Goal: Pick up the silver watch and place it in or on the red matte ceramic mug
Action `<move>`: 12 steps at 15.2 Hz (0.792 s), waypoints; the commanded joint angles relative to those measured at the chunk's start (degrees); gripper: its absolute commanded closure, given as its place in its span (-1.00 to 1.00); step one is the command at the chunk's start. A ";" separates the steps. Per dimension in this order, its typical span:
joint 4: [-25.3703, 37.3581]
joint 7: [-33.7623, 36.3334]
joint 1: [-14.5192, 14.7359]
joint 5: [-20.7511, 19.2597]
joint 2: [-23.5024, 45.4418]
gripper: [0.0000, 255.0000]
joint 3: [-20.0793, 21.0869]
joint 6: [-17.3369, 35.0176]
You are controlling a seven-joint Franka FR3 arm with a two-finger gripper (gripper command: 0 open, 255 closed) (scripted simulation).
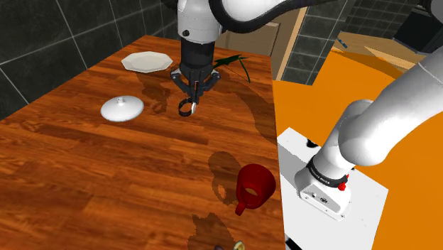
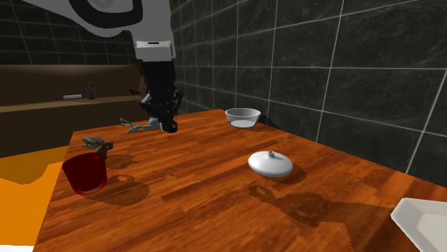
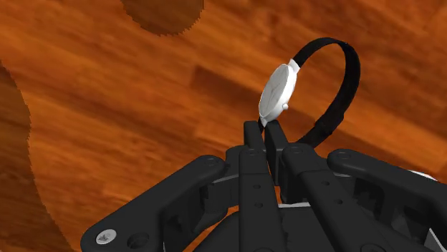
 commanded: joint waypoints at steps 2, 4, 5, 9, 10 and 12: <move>-5.47 0.64 1.73 2.77 -6.45 1.00 0.34 -0.56; -8.51 1.22 3.07 4.44 -10.47 1.00 0.55 -1.30; -9.92 1.57 3.78 5.25 -12.46 1.00 0.67 -1.75; -14.94 3.46 6.98 8.34 -20.23 1.00 1.26 -4.08; -16.02 4.05 7.84 9.09 -22.12 1.00 1.46 -4.78; -18.00 5.38 9.62 10.57 -25.83 1.00 1.92 -6.32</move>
